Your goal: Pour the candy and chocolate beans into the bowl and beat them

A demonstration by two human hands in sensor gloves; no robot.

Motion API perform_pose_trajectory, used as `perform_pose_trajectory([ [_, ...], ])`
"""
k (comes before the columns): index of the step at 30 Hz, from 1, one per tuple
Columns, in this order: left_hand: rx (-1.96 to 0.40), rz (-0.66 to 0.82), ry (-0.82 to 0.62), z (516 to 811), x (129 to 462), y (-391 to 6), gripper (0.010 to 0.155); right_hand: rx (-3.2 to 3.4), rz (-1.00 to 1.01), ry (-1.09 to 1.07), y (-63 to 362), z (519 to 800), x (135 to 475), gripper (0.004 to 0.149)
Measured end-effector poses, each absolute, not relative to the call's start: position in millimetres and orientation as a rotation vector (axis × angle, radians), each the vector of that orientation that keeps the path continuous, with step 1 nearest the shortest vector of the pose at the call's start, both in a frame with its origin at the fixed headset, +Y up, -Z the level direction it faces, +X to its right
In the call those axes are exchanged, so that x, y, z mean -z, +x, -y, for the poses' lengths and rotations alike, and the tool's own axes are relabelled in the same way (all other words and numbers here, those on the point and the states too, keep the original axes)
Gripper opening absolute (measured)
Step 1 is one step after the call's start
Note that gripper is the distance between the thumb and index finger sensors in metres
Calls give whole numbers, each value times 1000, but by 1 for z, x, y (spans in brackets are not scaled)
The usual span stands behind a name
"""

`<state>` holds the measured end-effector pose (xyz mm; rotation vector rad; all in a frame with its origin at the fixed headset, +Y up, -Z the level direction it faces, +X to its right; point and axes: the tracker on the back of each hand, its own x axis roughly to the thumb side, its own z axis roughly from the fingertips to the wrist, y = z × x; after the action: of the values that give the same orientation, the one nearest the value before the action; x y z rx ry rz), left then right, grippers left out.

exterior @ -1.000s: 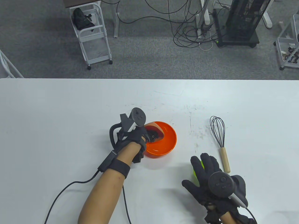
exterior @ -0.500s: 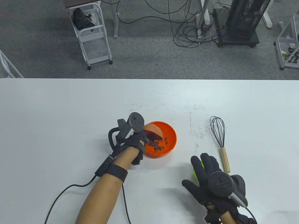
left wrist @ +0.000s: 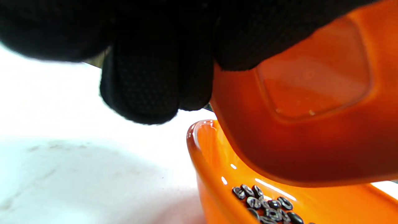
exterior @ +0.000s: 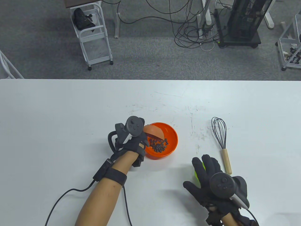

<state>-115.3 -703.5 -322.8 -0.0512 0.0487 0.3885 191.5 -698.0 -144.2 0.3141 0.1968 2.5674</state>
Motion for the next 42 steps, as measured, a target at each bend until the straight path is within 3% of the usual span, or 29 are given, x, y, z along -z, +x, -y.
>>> perform_pose_trajectory([
  [9, -452, -75, -74, 695, 325, -134, 47, -2568, -206, 317, 191, 698, 144, 94],
  [20, -287, -212, -143, 694, 327, -188, 50, -2568, -212, 321, 191, 699, 144, 94],
  [29, -338, -493, -193, 723, 326, -263, 50, -2572, -219, 318, 190, 700, 144, 94],
  [35, -337, -558, -229, 749, 321, -285, 51, -2571, -222, 314, 190, 700, 145, 94],
  [42, -356, -580, -249, 758, 321, -292, 52, -2571, -230, 306, 191, 701, 146, 94],
])
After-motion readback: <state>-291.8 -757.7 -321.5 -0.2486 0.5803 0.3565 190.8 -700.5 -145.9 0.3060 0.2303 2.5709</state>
